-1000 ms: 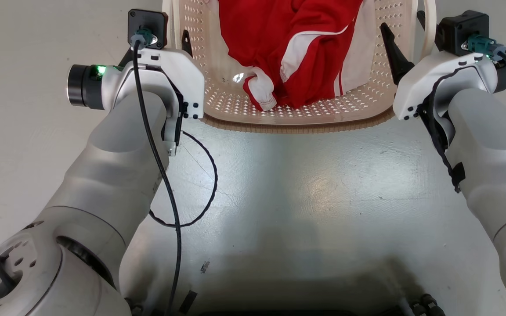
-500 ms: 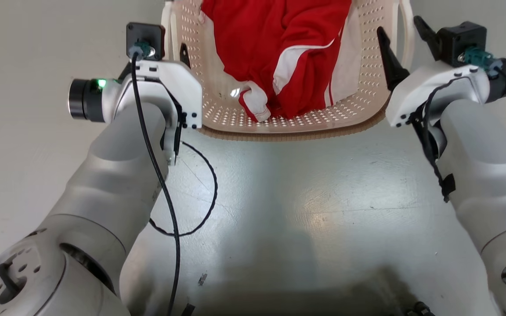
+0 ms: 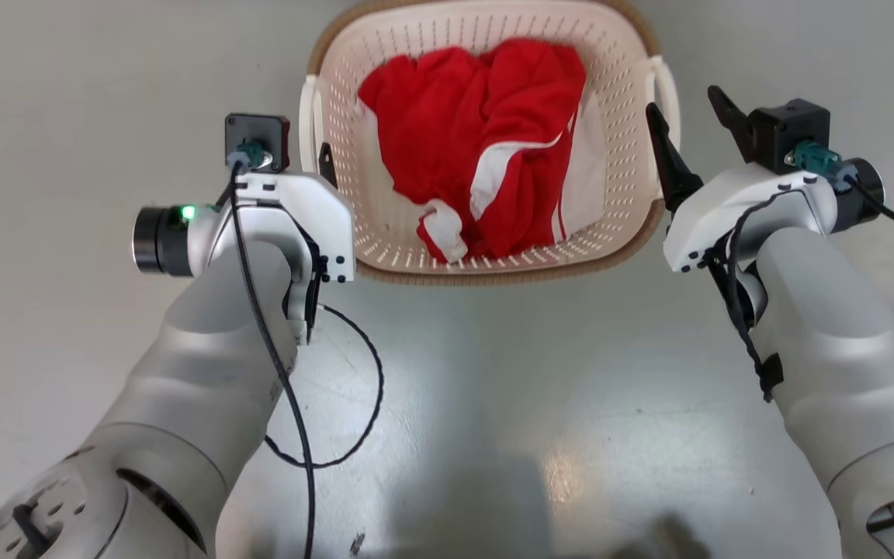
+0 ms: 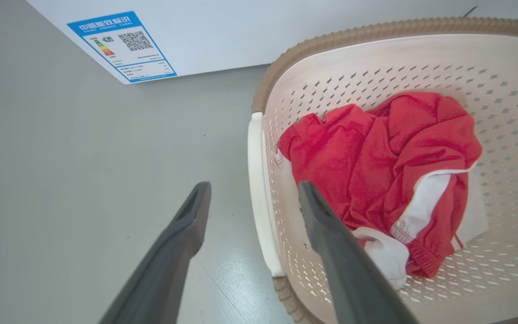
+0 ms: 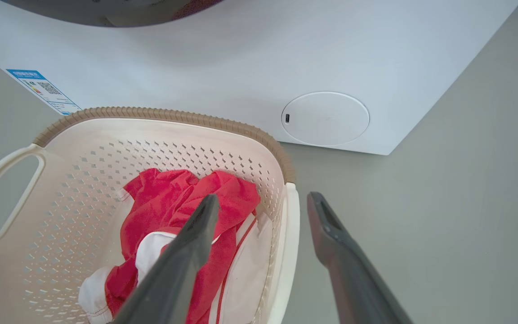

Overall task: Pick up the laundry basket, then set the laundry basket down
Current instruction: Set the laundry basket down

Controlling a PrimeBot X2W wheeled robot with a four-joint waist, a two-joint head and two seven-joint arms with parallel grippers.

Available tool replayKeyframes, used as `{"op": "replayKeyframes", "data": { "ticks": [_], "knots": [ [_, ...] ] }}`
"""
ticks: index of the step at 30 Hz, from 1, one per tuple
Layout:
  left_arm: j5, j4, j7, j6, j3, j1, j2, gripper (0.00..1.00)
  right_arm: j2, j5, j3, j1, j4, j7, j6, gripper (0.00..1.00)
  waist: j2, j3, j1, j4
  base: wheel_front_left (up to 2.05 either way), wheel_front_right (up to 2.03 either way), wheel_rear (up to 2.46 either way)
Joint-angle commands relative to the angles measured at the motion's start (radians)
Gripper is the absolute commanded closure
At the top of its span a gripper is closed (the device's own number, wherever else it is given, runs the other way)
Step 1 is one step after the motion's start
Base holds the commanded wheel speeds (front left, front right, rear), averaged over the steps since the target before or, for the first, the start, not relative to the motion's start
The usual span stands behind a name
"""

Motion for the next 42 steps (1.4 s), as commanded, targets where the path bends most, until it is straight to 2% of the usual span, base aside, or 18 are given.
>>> {"op": "replayKeyframes", "data": {
  "ticks": [1,3,9,17,30,42],
  "knots": [
    [-0.018,-0.016,-0.019,-0.012,0.038,0.024,0.026,0.0,0.02,-0.008,0.007,0.051,-0.027,-0.011,0.006,0.0,0.0,-0.045,0.0,-0.004,0.0,0.0,0.0],
    [-0.014,-0.031,-0.022,-0.028,0.054,0.039,0.035,0.0,0.018,-0.012,0.002,0.068,-0.044,-0.011,0.006,0.0,0.0,-0.082,0.0,-0.003,0.0,0.0,0.0],
    [0.05,-0.147,-0.023,0.013,0.138,0.104,0.072,0.0,0.006,-0.008,-0.056,0.133,-0.11,-0.011,0.006,0.0,0.0,-0.207,0.0,0.001,0.0,0.0,0.0],
    [0.159,-0.3,-0.023,0.012,0.281,0.262,0.122,0.0,0.002,-0.043,-0.085,0.22,-0.171,-0.011,0.006,0.0,0.0,-0.358,0.0,0.008,0.0,0.0,0.0],
    [0.349,-0.481,-0.023,-0.042,0.502,0.515,0.176,0.0,-0.041,-0.076,-0.097,0.386,-0.316,-0.011,0.006,0.0,0.0,-0.578,0.0,0.015,0.0,0.0,0.0],
    [0.444,-0.603,-0.023,-0.077,0.662,0.687,0.197,0.0,-0.069,-0.085,-0.125,0.539,-0.466,-0.011,0.006,0.0,0.0,-0.683,0.0,0.011,0.0,0.0,0.0]
  ]
}}
